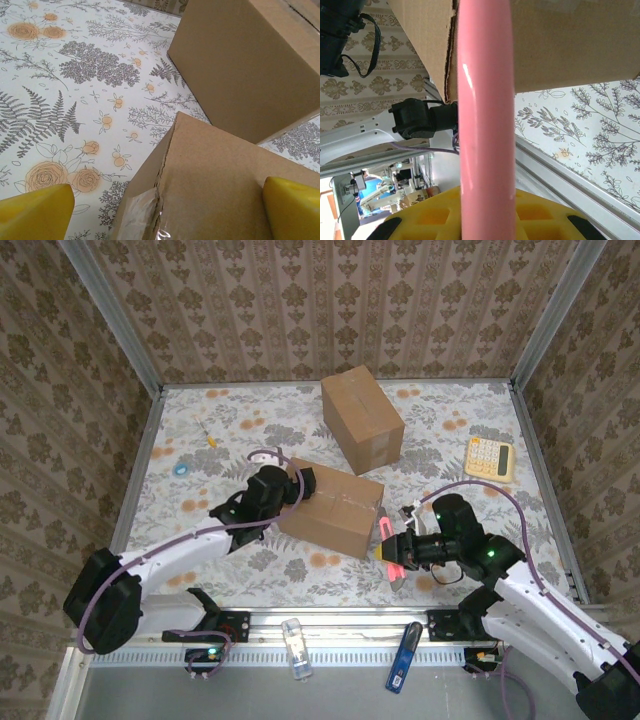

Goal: Unpack the express box

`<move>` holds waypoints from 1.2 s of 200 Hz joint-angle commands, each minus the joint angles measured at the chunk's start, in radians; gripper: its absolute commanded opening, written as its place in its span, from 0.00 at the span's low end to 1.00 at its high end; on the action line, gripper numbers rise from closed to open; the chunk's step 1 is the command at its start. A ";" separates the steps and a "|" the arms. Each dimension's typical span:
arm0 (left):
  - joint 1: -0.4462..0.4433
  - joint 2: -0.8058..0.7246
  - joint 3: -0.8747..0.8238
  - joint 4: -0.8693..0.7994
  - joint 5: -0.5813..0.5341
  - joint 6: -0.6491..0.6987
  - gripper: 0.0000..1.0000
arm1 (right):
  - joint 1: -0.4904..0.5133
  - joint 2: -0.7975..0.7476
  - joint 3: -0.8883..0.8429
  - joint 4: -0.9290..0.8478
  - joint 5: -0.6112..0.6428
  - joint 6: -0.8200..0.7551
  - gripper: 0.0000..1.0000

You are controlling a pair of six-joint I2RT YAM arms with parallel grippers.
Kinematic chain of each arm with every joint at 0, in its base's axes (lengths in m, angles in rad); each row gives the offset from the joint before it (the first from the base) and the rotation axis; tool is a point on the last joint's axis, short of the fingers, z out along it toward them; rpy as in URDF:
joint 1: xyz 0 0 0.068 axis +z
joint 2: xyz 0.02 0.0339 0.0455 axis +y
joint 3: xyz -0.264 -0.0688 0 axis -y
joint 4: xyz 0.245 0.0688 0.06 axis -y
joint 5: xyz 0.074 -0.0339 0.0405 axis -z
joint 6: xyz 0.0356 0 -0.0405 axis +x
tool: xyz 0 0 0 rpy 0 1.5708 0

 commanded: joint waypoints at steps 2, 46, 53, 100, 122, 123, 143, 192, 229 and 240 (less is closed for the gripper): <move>-0.006 0.080 -0.066 -0.456 0.051 0.031 0.96 | 0.025 0.013 -0.011 -0.003 -0.094 -0.005 0.00; -0.001 0.132 -0.049 -0.463 0.039 0.010 0.96 | 0.037 -0.007 -0.005 -0.014 -0.099 0.002 0.00; -0.002 0.143 -0.045 -0.464 0.040 0.005 0.96 | 0.041 -0.012 -0.006 -0.015 -0.100 0.005 0.00; -0.001 0.208 -0.032 -0.459 0.048 -0.018 0.95 | 0.073 -0.022 -0.027 0.038 -0.087 0.056 0.00; -0.003 0.219 -0.038 -0.453 0.051 -0.026 0.95 | 0.094 -0.019 -0.032 0.065 -0.067 0.083 0.00; -0.004 0.220 -0.038 -0.453 0.051 -0.026 0.95 | 0.096 -0.018 -0.032 0.066 -0.065 0.083 0.00; -0.004 0.228 -0.044 -0.448 0.053 -0.037 0.95 | 0.119 -0.019 -0.024 0.071 -0.039 0.102 0.00; -0.008 0.249 -0.069 -0.439 0.053 -0.072 0.95 | 0.173 -0.044 -0.009 0.093 0.036 0.168 0.00; -0.008 0.262 -0.072 -0.445 0.050 -0.079 0.95 | 0.211 -0.054 0.000 0.088 0.082 0.198 0.00; -0.009 0.264 -0.071 -0.448 0.048 -0.083 0.95 | 0.224 -0.060 0.001 0.088 0.099 0.207 0.00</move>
